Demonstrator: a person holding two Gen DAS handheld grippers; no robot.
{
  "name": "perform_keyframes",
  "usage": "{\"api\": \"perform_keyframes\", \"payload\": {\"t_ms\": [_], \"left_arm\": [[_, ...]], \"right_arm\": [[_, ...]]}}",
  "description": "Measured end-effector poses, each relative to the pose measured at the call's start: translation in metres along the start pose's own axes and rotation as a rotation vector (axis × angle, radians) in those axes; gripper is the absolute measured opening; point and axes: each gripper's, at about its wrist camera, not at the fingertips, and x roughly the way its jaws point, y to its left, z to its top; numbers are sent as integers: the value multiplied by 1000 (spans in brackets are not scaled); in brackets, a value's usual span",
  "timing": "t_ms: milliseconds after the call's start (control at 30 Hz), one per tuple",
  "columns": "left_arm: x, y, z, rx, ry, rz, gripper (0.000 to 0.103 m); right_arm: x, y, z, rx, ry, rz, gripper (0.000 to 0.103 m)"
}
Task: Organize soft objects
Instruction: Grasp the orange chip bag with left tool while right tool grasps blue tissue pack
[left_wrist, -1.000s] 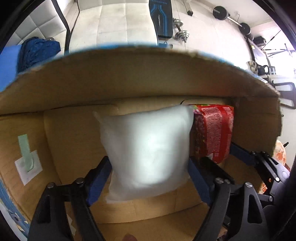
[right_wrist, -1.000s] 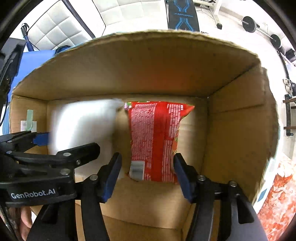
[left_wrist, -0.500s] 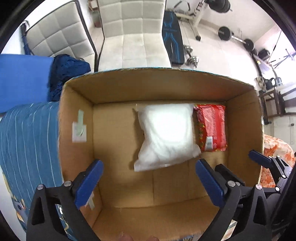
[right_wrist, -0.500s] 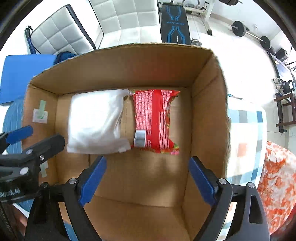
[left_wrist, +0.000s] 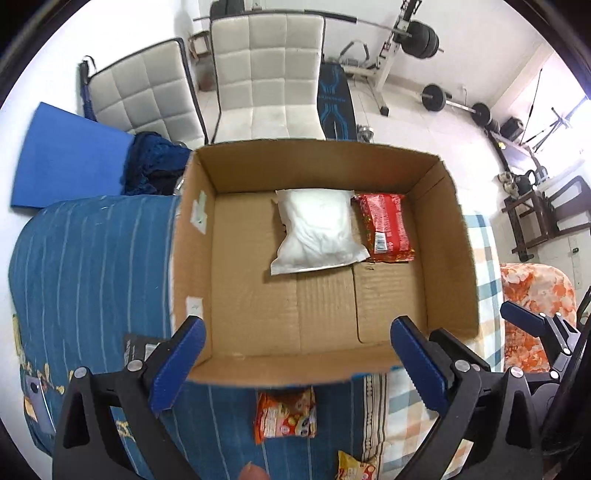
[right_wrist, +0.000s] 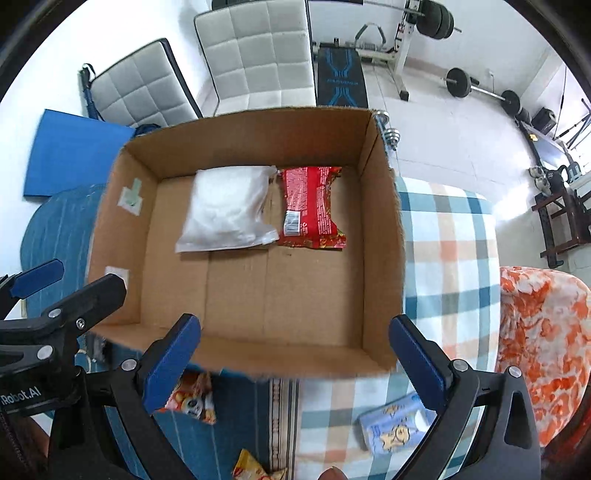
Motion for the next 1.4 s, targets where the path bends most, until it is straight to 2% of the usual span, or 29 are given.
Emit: {"api": "perform_keyframes", "payload": {"t_ms": [233,367,500,600,700,833,900,1000,1167,1200,1233,1267,1333,1400], "left_arm": [[-45,12,-39,-45,-97,27,103],[-59,28,-68,-74,-104,34,103],[-56,50,-99,-91,-59,68,103],[-42,75,-121,-111,-3,121,103],[-28,105,-141,-170,48,163,103],[-11,134,-164,-252,108,159,103],[-4,138,-171,-271,123,165,103],[9,134,-177,-284,149,157,103],[32,118,-180,-286,199,131,103],[37,112,-179,-284,212,123,103],[42,107,-177,-283,222,117,103],[45,103,-176,-282,230,110,103],[54,91,-172,-272,247,101,103],[61,81,-168,-254,257,97,103]], "right_arm": [[-41,-1,-37,45,-31,61,103],[-45,-9,-65,99,-19,53,103],[-31,-19,-102,136,50,58,103],[-14,-34,-127,172,102,35,103],[4,-68,-150,275,143,-18,103],[22,-118,-169,455,170,-74,103],[33,-141,-174,546,191,-66,103],[59,-171,-178,680,244,-7,103],[102,-180,-175,785,340,54,103],[108,-180,-174,790,348,49,102],[115,-178,-173,785,364,35,95],[122,-174,-171,770,382,25,83],[131,-167,-166,716,413,3,76],[132,-158,-161,651,408,-21,71]]}}
